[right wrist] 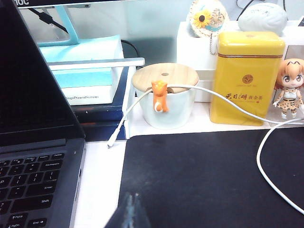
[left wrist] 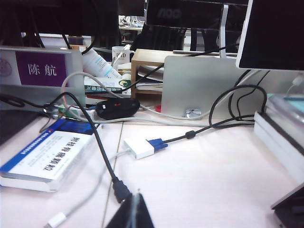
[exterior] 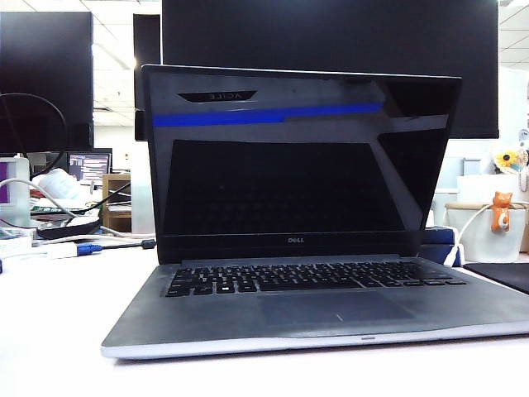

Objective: Close the lid of the gray laptop.

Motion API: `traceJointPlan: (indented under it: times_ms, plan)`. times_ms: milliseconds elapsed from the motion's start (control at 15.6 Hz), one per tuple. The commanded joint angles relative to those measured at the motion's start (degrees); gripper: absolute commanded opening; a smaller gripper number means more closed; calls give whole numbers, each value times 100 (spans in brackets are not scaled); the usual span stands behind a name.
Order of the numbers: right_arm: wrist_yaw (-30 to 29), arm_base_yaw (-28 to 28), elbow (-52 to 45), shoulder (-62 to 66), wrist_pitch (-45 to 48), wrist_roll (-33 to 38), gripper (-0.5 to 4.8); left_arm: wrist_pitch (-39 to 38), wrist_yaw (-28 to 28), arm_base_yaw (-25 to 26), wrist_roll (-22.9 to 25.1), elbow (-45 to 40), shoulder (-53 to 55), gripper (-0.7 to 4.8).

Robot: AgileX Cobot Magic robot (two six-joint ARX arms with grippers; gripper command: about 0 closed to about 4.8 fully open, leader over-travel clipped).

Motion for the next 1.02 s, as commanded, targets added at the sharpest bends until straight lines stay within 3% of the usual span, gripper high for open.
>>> traceJointPlan:
  times_ms: [64, 192, 256, 384, 511, 639, 767, 895, 1023]
  plan:
    - [-28, 2, -22, 4, 79, 256, -1, 61, 2, 0, -282, 4, -20, -5]
    - [-26, 2, -22, 4, 83, 264, -1, 61, 42, -2, -278, 2, -20, -5]
    - [-234, 4, 2, 4, 90, 420, -1, 72, 450, -2, -293, 9, -20, -5]
    - [-953, 7, 4, 4, 173, 927, -1, 98, 1163, -2, -789, 26, -20, -5]
    - [-1838, 7, 7, 4, 94, 1263, -1, 107, 1185, -2, -1408, 42, -20, -5]
    - [-2249, 11, 111, 4, 74, 1871, -1, 72, 1552, -2, -2138, 262, -20, -5]
    - [-2164, 20, 564, 4, -37, 1947, -2, -160, 1657, -2, -2111, 765, -20, -5]
    - [-1755, 17, 1163, 24, -498, 1947, -2, -914, 1495, -2, -1620, 1362, 13, -5]
    - [-1606, 17, 1700, 33, -1056, 1993, -2, -1657, 1497, -2, -1460, 1814, 179, -5]
